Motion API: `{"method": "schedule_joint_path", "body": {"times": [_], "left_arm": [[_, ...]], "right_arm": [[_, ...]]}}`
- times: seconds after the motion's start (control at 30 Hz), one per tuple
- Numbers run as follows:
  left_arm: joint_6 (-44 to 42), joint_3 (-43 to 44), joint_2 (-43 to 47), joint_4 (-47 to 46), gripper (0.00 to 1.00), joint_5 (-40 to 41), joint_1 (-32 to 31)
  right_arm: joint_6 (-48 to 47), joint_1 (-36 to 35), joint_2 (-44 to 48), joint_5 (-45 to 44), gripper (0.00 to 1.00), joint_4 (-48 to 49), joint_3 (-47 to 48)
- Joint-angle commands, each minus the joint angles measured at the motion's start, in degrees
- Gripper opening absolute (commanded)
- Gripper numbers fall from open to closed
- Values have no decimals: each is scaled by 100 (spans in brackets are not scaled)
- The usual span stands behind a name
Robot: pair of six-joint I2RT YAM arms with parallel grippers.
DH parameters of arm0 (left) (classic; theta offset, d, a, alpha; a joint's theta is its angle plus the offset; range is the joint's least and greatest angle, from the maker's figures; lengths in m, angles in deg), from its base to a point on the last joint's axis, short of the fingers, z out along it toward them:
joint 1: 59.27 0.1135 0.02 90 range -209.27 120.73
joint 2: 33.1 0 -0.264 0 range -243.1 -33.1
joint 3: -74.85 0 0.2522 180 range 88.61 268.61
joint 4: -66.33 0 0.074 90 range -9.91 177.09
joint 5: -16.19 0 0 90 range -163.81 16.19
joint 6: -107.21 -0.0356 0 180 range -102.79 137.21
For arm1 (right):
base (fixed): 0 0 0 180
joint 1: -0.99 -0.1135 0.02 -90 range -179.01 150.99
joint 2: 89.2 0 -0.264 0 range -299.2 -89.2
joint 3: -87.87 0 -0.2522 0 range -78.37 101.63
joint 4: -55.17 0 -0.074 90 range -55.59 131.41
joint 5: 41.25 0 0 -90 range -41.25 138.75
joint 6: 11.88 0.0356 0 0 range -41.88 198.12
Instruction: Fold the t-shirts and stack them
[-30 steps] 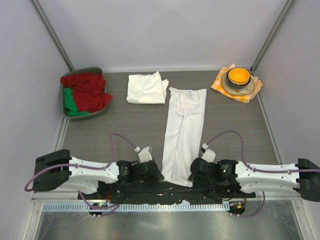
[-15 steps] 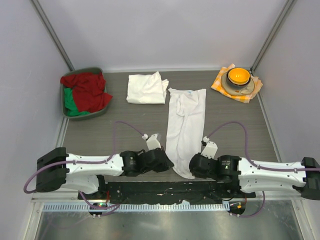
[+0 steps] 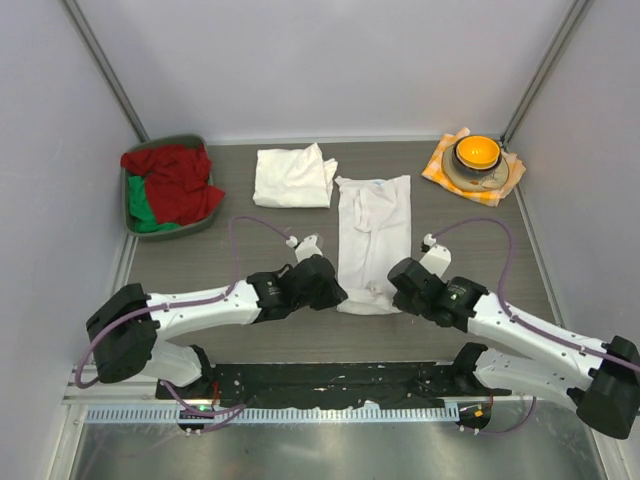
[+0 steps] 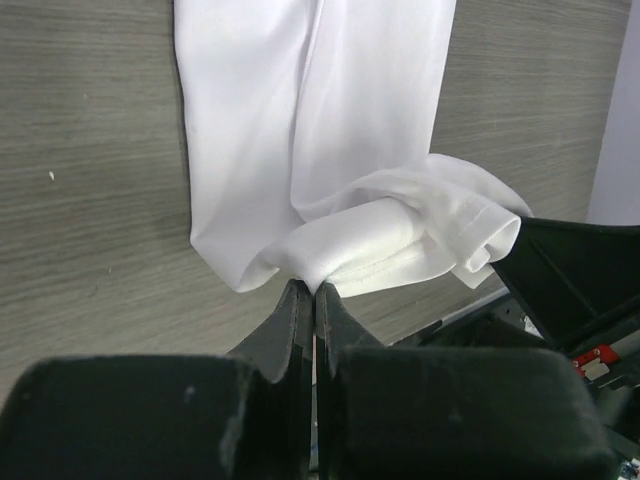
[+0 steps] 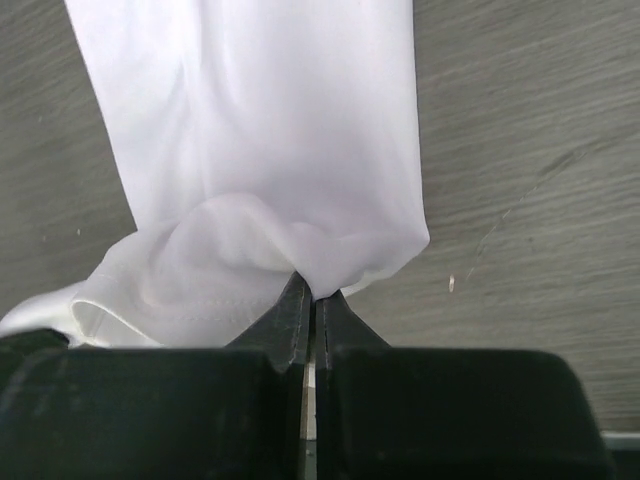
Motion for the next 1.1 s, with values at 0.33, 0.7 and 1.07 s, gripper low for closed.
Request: {"method": "schedule_joint_path", "body": {"times": [0.33,0.7,1.07], "left_arm": [[-637,1262,-1330,-574,0,-813,838],[-769,1956,-1988,-486,0,-1103,1409],[-953,2845,-2799,-134,100,-1148,2543]], "right_arm": [[-1285,1216,-1281,846,1,1356,532],[-1804,2210,-2379,1312,1,1724,1288],[-2252,2878,-3436,91,98,2182,2290]]}}
